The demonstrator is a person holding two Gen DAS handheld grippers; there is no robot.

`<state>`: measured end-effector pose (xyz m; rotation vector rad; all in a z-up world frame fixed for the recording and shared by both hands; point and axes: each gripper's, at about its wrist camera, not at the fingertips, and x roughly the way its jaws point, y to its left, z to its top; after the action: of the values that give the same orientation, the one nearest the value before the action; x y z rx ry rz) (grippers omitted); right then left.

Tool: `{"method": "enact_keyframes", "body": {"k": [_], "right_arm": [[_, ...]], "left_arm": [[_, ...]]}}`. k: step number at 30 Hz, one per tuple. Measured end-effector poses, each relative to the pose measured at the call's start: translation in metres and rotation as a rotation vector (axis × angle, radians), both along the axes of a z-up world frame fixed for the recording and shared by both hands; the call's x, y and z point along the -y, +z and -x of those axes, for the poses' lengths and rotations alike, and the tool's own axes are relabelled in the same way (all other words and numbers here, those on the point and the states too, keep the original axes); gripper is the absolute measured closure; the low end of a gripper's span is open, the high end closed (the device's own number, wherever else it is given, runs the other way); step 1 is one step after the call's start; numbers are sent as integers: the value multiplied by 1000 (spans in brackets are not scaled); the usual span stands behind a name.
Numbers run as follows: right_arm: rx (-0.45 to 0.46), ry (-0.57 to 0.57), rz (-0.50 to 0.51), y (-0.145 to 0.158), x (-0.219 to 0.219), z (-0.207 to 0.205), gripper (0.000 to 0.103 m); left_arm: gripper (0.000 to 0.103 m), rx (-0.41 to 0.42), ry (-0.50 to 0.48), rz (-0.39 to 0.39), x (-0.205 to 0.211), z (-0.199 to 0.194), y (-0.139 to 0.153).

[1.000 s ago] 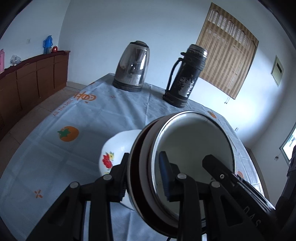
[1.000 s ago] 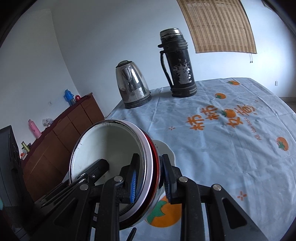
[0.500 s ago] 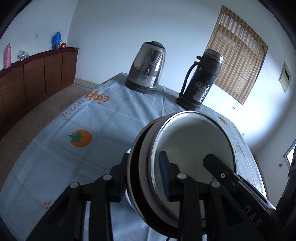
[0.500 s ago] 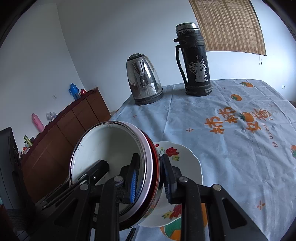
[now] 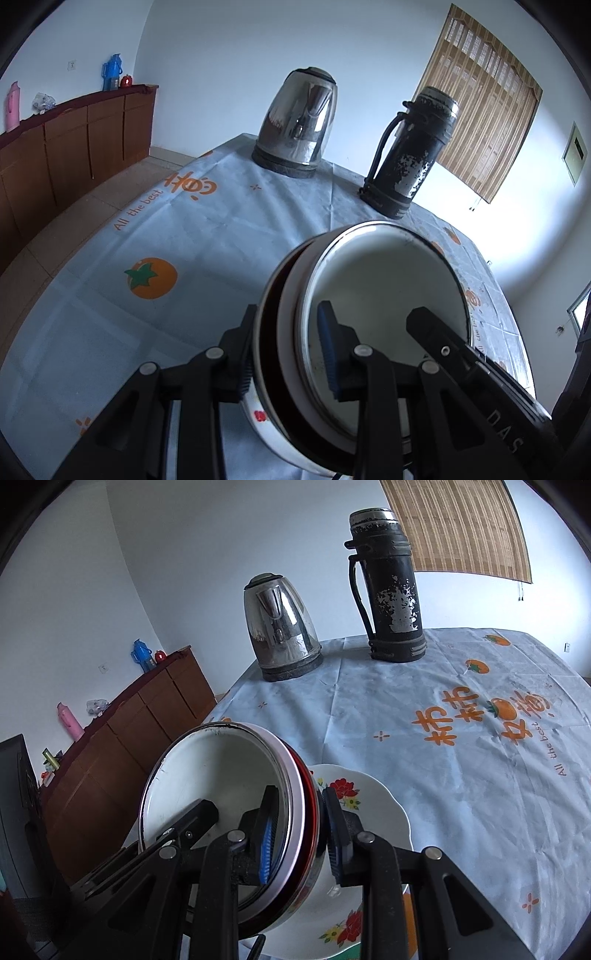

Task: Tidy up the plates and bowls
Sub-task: 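Lower the bowl stack onto the white flower-pattern plate stack, then open both grippers to release the bowls on the plates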

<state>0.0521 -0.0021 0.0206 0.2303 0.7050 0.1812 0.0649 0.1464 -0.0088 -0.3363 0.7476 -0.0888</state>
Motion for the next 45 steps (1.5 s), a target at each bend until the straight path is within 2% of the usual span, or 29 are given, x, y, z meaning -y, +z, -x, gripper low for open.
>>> {"method": "enact_keyframes", "body": {"k": [23,31,38,41,42,45], "right_arm": [[-75,-31,6,-33,13,-19,77],[-72,-22,42,-33,13,-21,76],[-47,-15,15,-37,16,-23,74],[-66,-27,-45,-45,24,-27,65],[-75,-37,-65,-47,28,-28,58],[-78,-27,-139,-51,35,-29,55]], "left_arm": [[73,-60,-28,-29,19,-21,-26],[73,-54,-35,-43,22,-22,-27],[70,-47,-28,-78,23,-21,-26],[69,-48,-32,-68,21,-22,-26],[66,-47,-35,-61,20,-22,-25],[59,-35,-30,-71,20,-20,-23]]}}
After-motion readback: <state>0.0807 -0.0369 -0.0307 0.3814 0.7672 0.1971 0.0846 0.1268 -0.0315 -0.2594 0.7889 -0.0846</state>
